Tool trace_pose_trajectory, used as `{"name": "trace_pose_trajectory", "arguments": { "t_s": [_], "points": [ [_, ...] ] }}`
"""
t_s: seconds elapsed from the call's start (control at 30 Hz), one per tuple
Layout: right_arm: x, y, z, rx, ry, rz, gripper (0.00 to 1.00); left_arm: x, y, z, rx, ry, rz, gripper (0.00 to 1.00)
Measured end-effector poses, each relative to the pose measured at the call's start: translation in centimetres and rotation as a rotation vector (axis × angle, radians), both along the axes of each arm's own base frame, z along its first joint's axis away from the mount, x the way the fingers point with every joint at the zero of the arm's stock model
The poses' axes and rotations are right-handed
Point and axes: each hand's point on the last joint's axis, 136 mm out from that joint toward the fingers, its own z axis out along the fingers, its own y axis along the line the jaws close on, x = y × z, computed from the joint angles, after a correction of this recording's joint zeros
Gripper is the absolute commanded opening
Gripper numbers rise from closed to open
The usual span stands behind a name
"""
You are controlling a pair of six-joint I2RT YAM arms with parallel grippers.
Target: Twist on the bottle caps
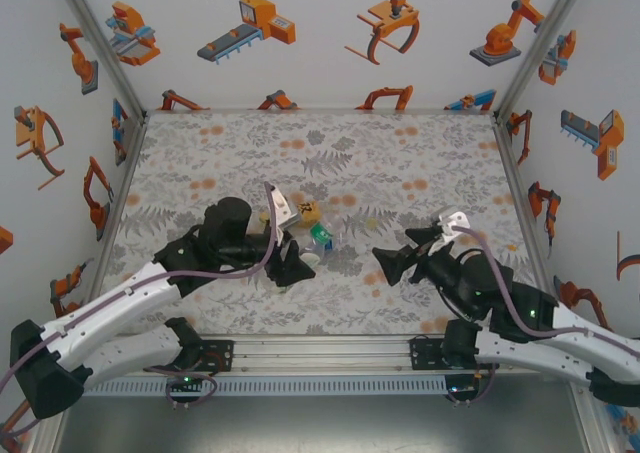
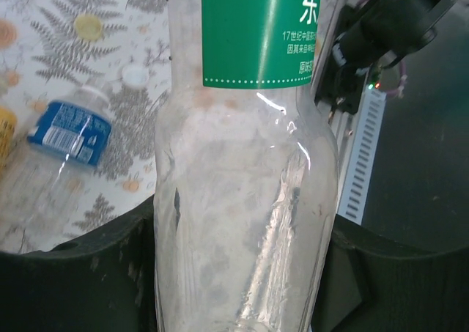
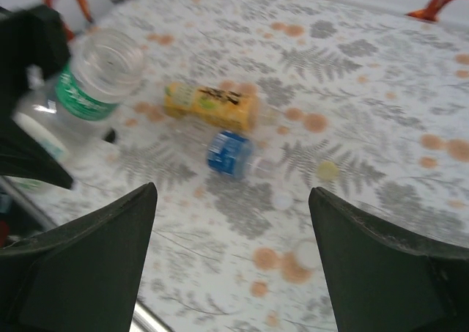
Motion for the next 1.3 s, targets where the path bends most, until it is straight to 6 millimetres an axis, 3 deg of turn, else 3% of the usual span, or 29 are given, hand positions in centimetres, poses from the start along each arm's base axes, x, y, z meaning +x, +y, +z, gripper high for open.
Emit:
{"name": "trace_pose_trajectory", "arguments": {
  "t_s": [0.17,0.3,0.4,0.6,0.87,1.1,1.3],
  "points": [
    [-1.5,3.7,2.4,0.081,0.011,0.176,0.81,-0.5,-1.4,3.2,-0.155,-0.035,-0.064,0.19],
    [-2.6,7.5,5.6,0.094,0.01,0.336,0.84,-0.8,-2.2,5.5,-0.25,-0.059,-0.11,0.19],
    [-2.3,9.0,8.0,0.129,0.003,0.398,0.85,-1.1,-2.4,6.4,-0.288,-0.069,-0.135,0.19],
    [1.6,8.9,10.8,0.241,0.044,0.408,0.85,-0.5,-2.2,7.7,-0.334,-0.097,-0.129,0.19],
    [7.2,9.1,10.2,0.393,0.134,0.457,0.86,2.0,-1.2,8.7,-0.38,-0.082,-0.07,0.2],
    [8.0,10.2,11.2,0.45,0.081,0.572,0.83,4.6,-1.5,8.9,-0.441,-0.018,-0.089,0.21],
    [7.7,10.5,12.4,0.471,0.012,0.618,0.72,5.1,-2.9,10.7,-0.502,0.005,-0.166,0.22]
  ]
}}
